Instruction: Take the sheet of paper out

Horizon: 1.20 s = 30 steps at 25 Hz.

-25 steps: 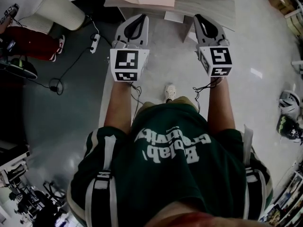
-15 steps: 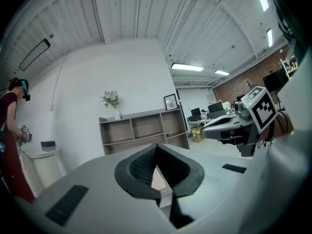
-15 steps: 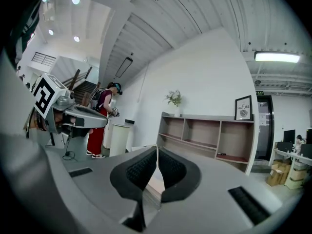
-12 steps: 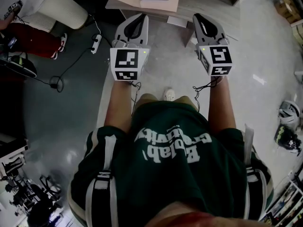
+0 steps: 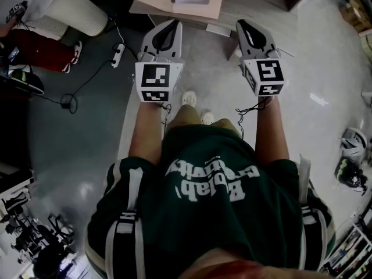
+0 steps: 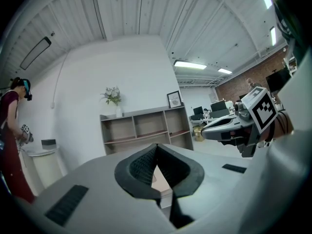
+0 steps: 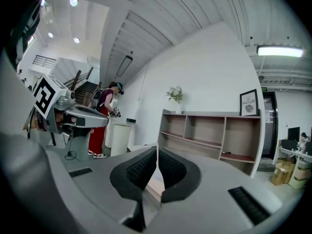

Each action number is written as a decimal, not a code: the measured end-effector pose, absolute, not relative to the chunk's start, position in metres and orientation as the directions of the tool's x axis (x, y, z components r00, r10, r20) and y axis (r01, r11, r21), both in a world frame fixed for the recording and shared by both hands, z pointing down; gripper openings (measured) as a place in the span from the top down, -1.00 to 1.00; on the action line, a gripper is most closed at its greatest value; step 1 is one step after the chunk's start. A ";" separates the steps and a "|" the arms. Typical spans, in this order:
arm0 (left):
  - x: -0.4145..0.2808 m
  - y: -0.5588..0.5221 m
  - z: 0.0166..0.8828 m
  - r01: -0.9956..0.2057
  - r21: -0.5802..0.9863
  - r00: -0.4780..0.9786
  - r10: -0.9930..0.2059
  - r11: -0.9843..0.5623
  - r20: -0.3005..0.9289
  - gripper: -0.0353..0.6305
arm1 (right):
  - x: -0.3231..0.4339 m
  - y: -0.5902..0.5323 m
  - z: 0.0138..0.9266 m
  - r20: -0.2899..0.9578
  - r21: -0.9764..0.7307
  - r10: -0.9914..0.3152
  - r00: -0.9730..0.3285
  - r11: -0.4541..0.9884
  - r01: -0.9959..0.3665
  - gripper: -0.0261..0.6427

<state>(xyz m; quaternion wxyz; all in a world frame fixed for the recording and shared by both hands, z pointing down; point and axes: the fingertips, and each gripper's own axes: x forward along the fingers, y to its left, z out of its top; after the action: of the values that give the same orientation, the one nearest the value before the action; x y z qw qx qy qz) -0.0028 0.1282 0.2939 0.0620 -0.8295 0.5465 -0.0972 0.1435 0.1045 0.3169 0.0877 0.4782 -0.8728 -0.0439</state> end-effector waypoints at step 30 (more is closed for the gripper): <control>-0.079 -0.202 0.304 -0.831 -0.194 0.510 -0.853 -0.522 0.111 0.84 | 0.054 -0.205 0.326 0.148 0.127 -0.887 -0.437 0.455 -0.882 0.81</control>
<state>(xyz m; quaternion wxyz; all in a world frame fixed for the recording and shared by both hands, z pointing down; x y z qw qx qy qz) -0.0791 -0.2023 0.3038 0.0579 -0.8669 0.4857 -0.0965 0.0542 -0.2048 0.3261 0.0966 0.5219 -0.8474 -0.0154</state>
